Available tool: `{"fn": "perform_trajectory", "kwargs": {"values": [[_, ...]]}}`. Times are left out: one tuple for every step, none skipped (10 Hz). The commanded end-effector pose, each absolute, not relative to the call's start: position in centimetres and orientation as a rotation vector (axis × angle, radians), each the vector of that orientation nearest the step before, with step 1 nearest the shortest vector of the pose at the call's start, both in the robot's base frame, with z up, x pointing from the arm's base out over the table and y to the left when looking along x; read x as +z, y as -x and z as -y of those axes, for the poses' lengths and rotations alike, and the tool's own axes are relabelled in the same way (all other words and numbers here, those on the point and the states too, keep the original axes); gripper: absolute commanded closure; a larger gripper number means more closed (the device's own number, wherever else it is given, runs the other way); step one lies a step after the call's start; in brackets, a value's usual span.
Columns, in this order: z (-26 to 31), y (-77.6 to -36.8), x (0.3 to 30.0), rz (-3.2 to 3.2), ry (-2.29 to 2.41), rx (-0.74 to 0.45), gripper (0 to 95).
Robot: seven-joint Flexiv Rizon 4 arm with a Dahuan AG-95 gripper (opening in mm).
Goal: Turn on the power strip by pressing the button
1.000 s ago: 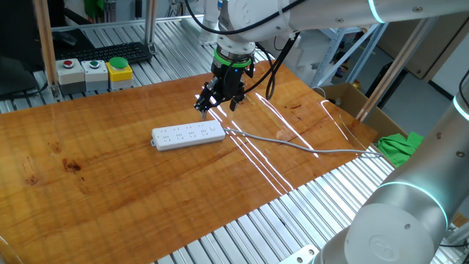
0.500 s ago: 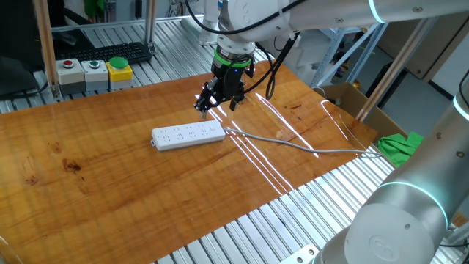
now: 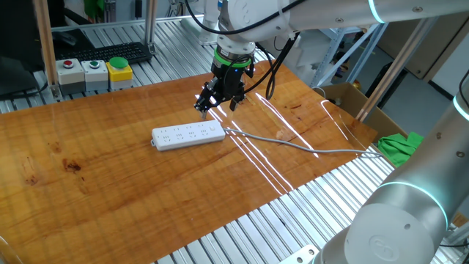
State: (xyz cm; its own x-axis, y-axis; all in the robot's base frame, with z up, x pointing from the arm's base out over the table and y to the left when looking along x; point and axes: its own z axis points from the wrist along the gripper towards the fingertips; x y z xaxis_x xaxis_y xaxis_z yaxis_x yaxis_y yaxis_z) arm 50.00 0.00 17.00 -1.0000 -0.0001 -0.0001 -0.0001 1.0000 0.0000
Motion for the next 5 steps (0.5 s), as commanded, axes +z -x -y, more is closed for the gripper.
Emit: {"fn": "perform_trajectory", "kwargs": {"values": [[-0.01, -50.00, 16.98, -3.166, -0.196, 0.058, 95.0], [-0.13, -49.87, 16.67, -3.164, -0.198, 0.060, 95.0], [-0.24, -49.71, 16.37, -3.163, -0.199, 0.059, 95.0], [-0.27, -49.63, 16.29, -3.163, -0.196, 0.059, 95.0], [-0.28, -49.61, 16.26, -3.165, -0.189, 0.058, 95.0]]}}
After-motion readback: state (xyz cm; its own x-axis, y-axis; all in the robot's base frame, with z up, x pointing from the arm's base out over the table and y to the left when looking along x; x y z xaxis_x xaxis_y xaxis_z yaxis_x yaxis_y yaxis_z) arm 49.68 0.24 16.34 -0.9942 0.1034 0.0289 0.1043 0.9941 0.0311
